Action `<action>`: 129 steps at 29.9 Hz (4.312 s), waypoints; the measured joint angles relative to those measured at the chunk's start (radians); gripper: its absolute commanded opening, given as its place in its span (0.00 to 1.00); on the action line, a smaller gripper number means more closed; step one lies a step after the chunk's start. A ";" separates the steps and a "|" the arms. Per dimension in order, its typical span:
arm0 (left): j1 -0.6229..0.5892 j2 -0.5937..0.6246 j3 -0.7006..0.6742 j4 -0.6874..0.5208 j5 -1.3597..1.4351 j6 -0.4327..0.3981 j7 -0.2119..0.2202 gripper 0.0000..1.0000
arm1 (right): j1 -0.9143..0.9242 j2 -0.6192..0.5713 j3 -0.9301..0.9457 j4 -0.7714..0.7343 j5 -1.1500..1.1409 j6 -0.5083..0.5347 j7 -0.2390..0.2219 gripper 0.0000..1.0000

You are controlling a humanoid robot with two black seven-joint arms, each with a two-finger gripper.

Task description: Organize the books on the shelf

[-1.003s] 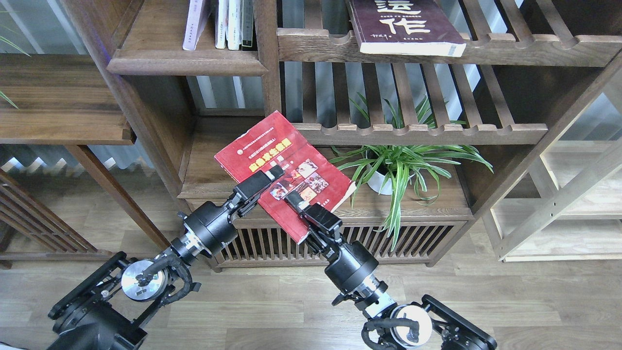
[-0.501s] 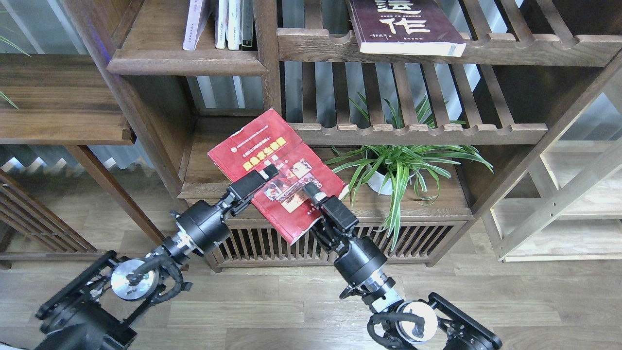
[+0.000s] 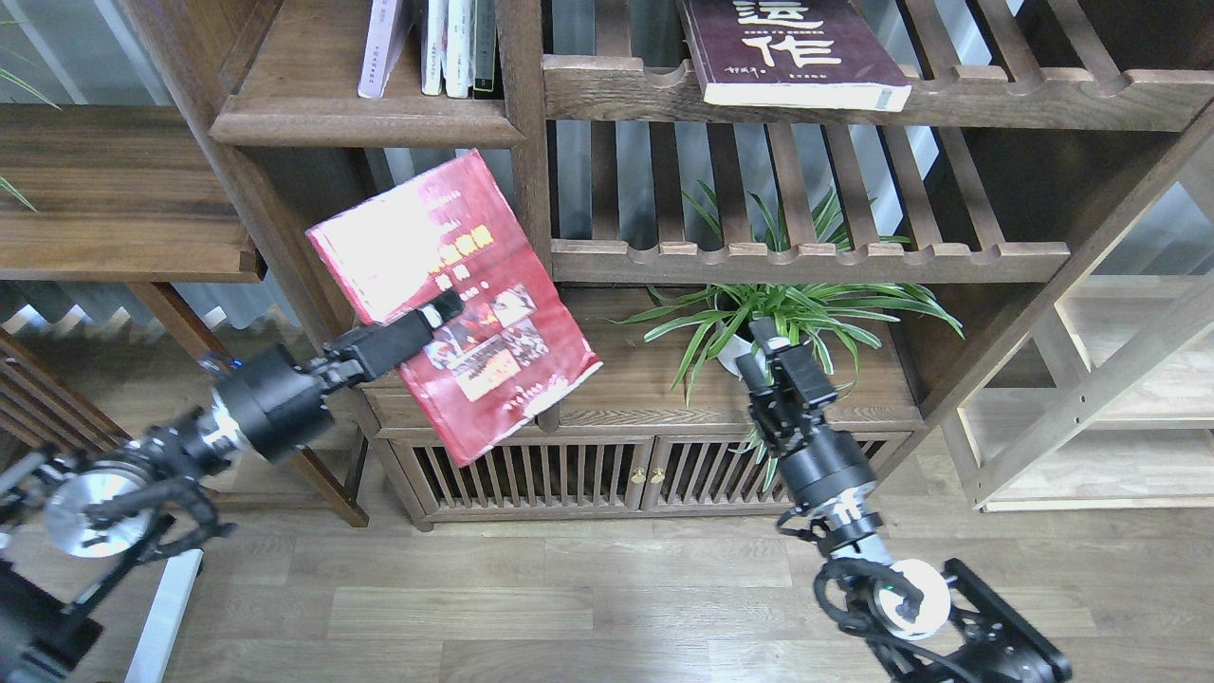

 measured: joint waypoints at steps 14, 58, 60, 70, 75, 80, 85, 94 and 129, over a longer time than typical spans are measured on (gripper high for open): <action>-0.003 0.028 -0.314 -0.136 0.326 0.000 0.057 0.00 | 0.012 -0.031 -0.006 -0.027 -0.028 0.000 -0.008 0.77; -0.219 -0.133 -0.518 -0.126 0.764 0.482 -0.029 0.00 | 0.015 -0.033 -0.053 -0.062 -0.050 0.000 -0.025 0.77; -0.244 -0.134 -0.470 -0.113 0.783 0.525 -0.029 0.00 | 0.015 -0.033 -0.054 -0.060 -0.050 0.000 -0.025 0.77; -0.423 -0.162 -0.230 -0.045 0.851 0.828 -0.032 0.00 | 0.009 -0.080 -0.049 -0.058 -0.048 0.000 -0.025 0.77; -0.496 -0.164 -0.168 0.021 0.853 0.886 -0.032 0.00 | 0.002 -0.095 -0.045 -0.058 -0.046 0.000 -0.025 0.77; -0.594 -0.172 -0.123 0.117 0.853 0.889 -0.032 0.00 | 0.001 -0.096 -0.044 -0.058 -0.045 0.000 -0.024 0.77; -0.667 -0.174 -0.092 0.214 0.840 0.873 -0.041 0.00 | 0.001 -0.095 -0.047 -0.058 -0.044 0.000 -0.024 0.77; -0.747 -0.185 -0.010 0.400 0.767 0.829 -0.142 0.00 | 0.001 -0.099 -0.044 -0.058 -0.044 0.000 -0.024 0.76; -0.878 -0.213 0.235 0.735 0.607 0.697 -0.275 0.00 | 0.010 -0.096 -0.034 -0.057 -0.040 0.000 -0.022 0.76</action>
